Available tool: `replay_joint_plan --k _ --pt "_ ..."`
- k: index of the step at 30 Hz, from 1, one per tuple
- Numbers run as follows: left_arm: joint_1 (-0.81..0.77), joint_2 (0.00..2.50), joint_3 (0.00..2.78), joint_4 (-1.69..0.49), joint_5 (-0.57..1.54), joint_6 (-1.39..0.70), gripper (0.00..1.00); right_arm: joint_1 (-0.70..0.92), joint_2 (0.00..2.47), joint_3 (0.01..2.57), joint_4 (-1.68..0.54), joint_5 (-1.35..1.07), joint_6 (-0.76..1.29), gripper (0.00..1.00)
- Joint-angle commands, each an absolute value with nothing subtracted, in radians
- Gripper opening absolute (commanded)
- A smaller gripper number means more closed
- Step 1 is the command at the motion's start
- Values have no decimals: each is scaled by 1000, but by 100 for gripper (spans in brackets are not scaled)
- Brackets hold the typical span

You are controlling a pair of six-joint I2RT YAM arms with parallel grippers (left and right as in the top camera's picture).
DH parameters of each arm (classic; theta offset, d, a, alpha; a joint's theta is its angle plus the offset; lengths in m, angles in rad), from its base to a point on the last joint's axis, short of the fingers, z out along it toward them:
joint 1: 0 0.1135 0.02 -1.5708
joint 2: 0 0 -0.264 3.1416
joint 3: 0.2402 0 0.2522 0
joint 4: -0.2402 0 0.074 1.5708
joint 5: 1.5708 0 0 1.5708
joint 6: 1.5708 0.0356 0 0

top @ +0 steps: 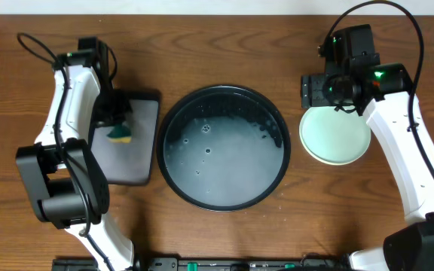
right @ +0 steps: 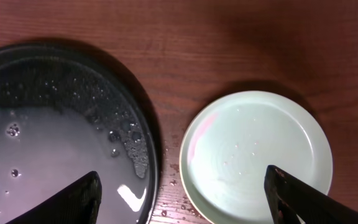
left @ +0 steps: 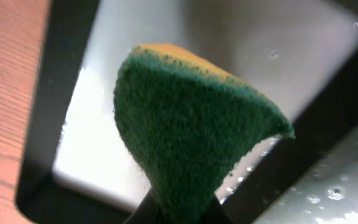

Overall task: Clean dirty plates on tray and stack at the side
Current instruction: 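Place the sponge into the soap dish with the left gripper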

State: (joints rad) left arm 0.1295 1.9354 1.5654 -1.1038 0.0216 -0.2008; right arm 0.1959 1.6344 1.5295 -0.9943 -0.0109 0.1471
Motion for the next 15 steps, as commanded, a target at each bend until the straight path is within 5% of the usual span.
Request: replay_joint_plan --k 1,3,6,11,15 --pt "132 1924 1477 -1035 42 -180 9 205 1634 1539 -1000 -12 133 81" --pt "131 1924 1464 -1026 42 -180 17 205 1634 1539 -1005 -12 133 81" --pt "132 1924 1464 -1031 42 -183 57 205 1634 1539 -1010 -13 133 82" --pt "131 1893 1496 -1063 77 -199 63 206 1634 1539 -1013 -13 133 99" --pt "131 1797 1559 -1122 80 -200 63 206 1632 1539 -1003 -13 134 99"
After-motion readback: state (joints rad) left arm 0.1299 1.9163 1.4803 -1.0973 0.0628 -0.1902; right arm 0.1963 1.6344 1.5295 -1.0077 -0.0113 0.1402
